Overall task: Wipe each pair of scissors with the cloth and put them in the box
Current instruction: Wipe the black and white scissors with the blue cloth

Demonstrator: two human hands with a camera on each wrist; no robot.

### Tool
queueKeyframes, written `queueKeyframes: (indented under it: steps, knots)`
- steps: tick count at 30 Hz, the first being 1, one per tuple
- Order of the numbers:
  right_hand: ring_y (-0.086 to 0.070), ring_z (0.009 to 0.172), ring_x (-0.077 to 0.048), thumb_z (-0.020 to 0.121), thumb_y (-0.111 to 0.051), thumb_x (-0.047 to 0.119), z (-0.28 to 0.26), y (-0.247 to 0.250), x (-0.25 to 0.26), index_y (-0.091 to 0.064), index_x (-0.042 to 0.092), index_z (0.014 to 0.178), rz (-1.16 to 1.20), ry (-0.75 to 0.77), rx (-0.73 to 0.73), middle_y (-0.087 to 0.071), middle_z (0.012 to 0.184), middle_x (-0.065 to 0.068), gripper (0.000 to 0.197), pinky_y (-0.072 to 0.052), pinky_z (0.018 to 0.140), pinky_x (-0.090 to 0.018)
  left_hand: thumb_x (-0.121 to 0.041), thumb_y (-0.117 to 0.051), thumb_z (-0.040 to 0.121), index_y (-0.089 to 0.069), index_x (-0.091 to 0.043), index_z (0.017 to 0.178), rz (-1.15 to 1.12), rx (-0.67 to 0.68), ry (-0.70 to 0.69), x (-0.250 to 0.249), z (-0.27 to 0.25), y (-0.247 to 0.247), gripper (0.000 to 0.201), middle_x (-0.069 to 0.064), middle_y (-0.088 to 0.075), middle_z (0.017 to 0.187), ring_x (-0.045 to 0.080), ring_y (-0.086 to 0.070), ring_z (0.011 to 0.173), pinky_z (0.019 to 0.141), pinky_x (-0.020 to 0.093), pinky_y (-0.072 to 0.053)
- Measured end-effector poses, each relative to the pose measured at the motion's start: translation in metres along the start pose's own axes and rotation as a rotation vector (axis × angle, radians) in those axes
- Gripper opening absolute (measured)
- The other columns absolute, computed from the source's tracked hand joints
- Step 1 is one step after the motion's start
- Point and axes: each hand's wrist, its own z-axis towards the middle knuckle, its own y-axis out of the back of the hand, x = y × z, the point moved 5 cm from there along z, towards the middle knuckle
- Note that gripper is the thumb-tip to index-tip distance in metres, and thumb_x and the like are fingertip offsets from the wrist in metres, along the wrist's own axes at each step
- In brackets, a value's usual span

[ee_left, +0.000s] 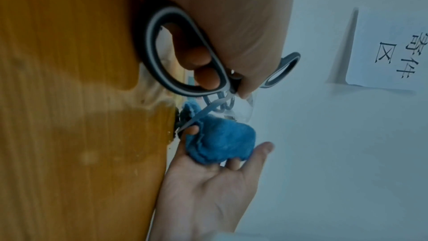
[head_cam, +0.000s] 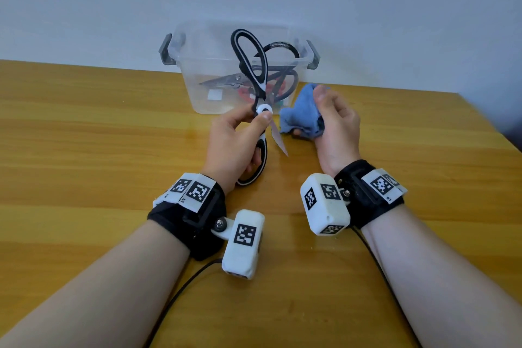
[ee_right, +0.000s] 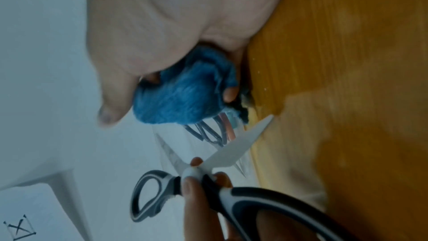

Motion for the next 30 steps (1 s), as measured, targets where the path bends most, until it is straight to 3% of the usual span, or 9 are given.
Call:
queueKeyframes:
  steps: [4, 8, 11, 15, 19, 21, 25, 28, 30]
  knots:
    - [-0.071, 0.094, -0.026, 0.077, -0.079, 0.017, -0.007, -0.009, 0.004, -0.072, 0.027, 0.099, -0.056, 0.106, 0.186, -0.073, 0.102, -0.001, 0.025, -0.058, 0.075, -0.039, -0.024, -0.063, 0.102, -0.067, -0.007, 0.105, 0.052, 0.083, -0.030, 0.002, 0.001, -0.005, 0.018, 0.007, -0.056, 0.061, 0.017, -0.049, 0.037, 0.034, 0.022, -0.034]
    - [-0.068, 0.082, -0.025, 0.082, -0.074, 0.015, -0.008, -0.010, 0.000, -0.077, 0.021, 0.098, -0.205, 0.083, 0.199, -0.074, 0.096, -0.006, 0.017, -0.055, 0.059, -0.035, -0.019, -0.062, 0.102, -0.060, -0.001, 0.092, 0.080, 0.104, -0.079, -0.001, 0.000, -0.006, 0.021, 0.006, -0.048, 0.064, 0.016, -0.044, 0.037, 0.035, 0.021, -0.032]
    - [-0.072, 0.093, -0.017, 0.084, -0.079, 0.011, -0.007, -0.009, -0.002, -0.079, 0.019, 0.098, -0.261, 0.095, 0.208, -0.077, 0.096, -0.001, 0.017, -0.058, 0.076, -0.032, -0.015, -0.061, 0.103, -0.056, 0.006, 0.090, 0.069, 0.139, -0.088, -0.002, 0.000, -0.008, 0.025, 0.010, -0.044, 0.068, 0.014, -0.040, 0.035, 0.035, 0.019, -0.030]
    - [-0.072, 0.094, -0.014, 0.086, -0.078, 0.012, -0.009, -0.011, 0.003, -0.079, 0.027, 0.093, -0.328, 0.155, 0.211, -0.078, 0.093, 0.006, 0.016, -0.060, 0.082, -0.036, -0.014, -0.062, 0.102, -0.053, 0.017, 0.093, 0.057, 0.166, -0.071, 0.000, 0.000, -0.008, 0.033, 0.014, -0.040, 0.064, 0.014, -0.034, 0.036, 0.037, 0.019, -0.027]
    - [-0.069, 0.083, -0.002, 0.087, -0.075, 0.004, -0.009, -0.010, 0.010, -0.074, 0.027, 0.085, -0.327, 0.248, 0.149, -0.075, 0.082, 0.018, 0.024, -0.055, 0.073, -0.021, -0.011, -0.065, 0.100, -0.056, -0.002, 0.071, 0.101, 0.168, -0.148, -0.004, -0.002, -0.008, 0.032, -0.005, -0.041, 0.058, 0.003, -0.039, 0.042, 0.045, 0.010, -0.032]
    - [-0.069, 0.083, -0.002, 0.087, -0.074, 0.003, -0.010, -0.010, 0.011, -0.073, 0.026, 0.085, -0.319, 0.285, 0.126, -0.074, 0.082, 0.019, 0.023, -0.053, 0.073, -0.019, -0.012, -0.066, 0.100, -0.053, -0.009, 0.067, 0.120, 0.170, -0.169, -0.004, -0.002, -0.008, 0.035, -0.009, -0.040, 0.060, 0.001, -0.041, 0.046, 0.049, 0.014, -0.035]
    - [-0.069, 0.090, -0.007, 0.087, -0.071, 0.005, -0.001, 0.002, 0.007, -0.071, 0.023, 0.084, -0.291, 0.274, -0.050, -0.073, 0.090, 0.014, 0.019, -0.056, 0.081, -0.026, -0.013, -0.067, 0.099, -0.052, -0.006, 0.069, 0.115, 0.201, -0.186, -0.004, -0.002, -0.010, 0.034, -0.004, -0.037, 0.065, 0.010, -0.036, 0.048, 0.050, 0.024, -0.031]
    - [-0.069, 0.094, -0.015, 0.088, -0.070, 0.011, 0.010, 0.025, -0.002, -0.069, 0.029, 0.086, -0.179, 0.165, -0.270, -0.072, 0.096, 0.007, 0.018, -0.060, 0.087, -0.040, -0.011, -0.066, 0.100, -0.053, -0.015, 0.070, 0.121, 0.279, -0.202, -0.009, -0.010, -0.020, 0.032, -0.010, -0.036, 0.063, 0.004, -0.034, 0.045, 0.047, 0.020, -0.031]
    - [-0.070, 0.099, -0.018, 0.091, -0.070, 0.017, 0.012, 0.027, -0.003, -0.070, 0.035, 0.090, -0.173, 0.163, -0.293, -0.072, 0.101, 0.005, 0.018, -0.059, 0.089, -0.047, -0.011, -0.064, 0.101, -0.047, -0.015, 0.069, 0.093, 0.245, -0.150, -0.006, -0.009, -0.019, 0.036, -0.011, -0.035, 0.054, 0.006, -0.032, 0.038, 0.041, 0.018, -0.030]
